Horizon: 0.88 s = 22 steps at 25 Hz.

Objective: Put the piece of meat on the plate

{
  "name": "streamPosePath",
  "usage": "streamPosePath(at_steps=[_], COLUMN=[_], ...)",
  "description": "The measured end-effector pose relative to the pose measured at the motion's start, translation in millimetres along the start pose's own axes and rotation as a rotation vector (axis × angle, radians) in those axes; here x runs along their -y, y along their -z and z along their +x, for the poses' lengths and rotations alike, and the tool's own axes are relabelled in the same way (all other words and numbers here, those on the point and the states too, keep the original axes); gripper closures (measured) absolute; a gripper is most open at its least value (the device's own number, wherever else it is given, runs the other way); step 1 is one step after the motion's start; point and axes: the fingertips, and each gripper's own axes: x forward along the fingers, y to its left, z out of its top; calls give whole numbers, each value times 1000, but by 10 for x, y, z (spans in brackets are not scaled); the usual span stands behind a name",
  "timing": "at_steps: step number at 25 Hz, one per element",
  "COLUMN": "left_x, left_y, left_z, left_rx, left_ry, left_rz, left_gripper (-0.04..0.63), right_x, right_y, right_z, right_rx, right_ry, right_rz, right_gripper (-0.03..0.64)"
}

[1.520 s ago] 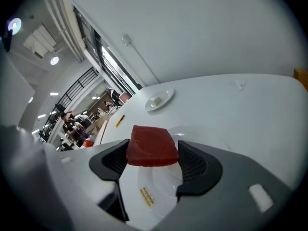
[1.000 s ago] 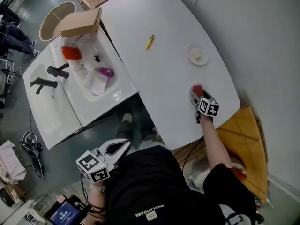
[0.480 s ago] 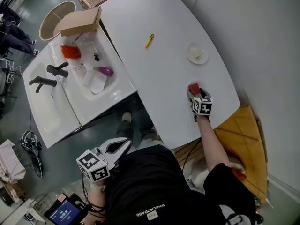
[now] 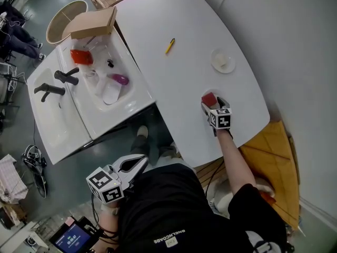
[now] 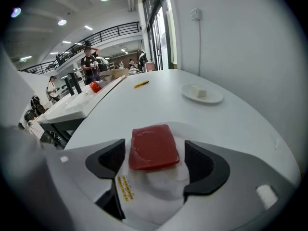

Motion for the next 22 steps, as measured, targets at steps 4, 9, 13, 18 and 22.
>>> streamPosePath(at_steps=[4,9,13,18,22], left_x=[-14,-30,-25,3,27], left_y=[15,20,32,33,37], left_z=[-21,-45,-44,-40,-31], left_rx=[8,14,14,9,12], left_ry=[1,1,6,20,40], left_rz=[-5,-5,-3,4,16], left_gripper=[575,577,577,577,577], right_x=[-225,-442,-660,-1016,-1332], right_y=[-92,-253,-405,-652,-818], right_z=[21,-109,-250,-499,-746], right_rx=[21,69,126,204,266], right_ry=[-49,-43,-72,-133,-189], right_rz=[-18,-90,-87,-95,-105], right_gripper=[161,139,132,132,132])
